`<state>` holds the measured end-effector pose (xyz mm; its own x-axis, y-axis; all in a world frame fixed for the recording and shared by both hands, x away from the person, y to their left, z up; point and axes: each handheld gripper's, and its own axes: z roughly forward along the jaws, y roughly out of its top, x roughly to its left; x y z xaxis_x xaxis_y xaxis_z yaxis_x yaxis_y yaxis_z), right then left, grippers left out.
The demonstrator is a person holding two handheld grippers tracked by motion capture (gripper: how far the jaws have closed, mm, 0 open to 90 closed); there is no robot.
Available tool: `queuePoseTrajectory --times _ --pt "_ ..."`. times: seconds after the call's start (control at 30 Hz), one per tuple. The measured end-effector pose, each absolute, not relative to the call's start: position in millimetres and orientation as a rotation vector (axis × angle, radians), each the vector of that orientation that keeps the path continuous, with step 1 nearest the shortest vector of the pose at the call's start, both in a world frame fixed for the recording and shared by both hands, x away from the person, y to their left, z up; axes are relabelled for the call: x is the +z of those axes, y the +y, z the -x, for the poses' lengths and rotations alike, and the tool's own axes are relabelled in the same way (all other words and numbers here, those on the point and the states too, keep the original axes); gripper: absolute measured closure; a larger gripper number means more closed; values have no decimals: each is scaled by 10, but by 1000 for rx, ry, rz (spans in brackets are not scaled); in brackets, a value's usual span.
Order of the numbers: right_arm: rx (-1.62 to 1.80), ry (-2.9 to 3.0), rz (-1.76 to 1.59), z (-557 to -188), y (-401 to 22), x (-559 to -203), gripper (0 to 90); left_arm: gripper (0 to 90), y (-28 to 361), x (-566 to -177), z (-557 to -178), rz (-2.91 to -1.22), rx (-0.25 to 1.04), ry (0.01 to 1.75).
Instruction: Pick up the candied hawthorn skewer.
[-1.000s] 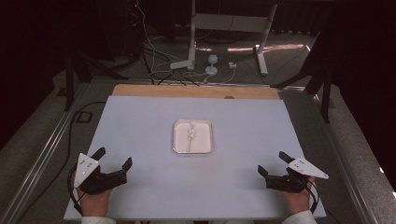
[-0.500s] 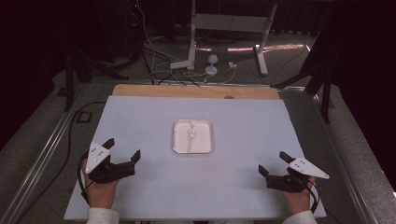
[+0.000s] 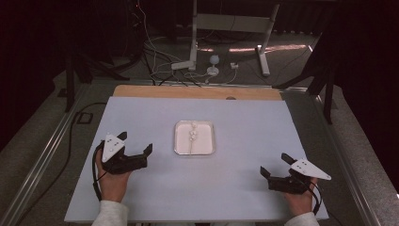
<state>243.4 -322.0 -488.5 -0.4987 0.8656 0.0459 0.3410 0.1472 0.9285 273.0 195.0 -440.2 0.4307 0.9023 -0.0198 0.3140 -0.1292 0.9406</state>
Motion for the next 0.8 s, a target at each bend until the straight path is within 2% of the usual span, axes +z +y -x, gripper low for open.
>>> queuePoseTrajectory --times 0.8 --pt "1332 1930 -1158 -2447 -3223 -4899 0 5 1352 -4566 -3178 -1772 679 1095"
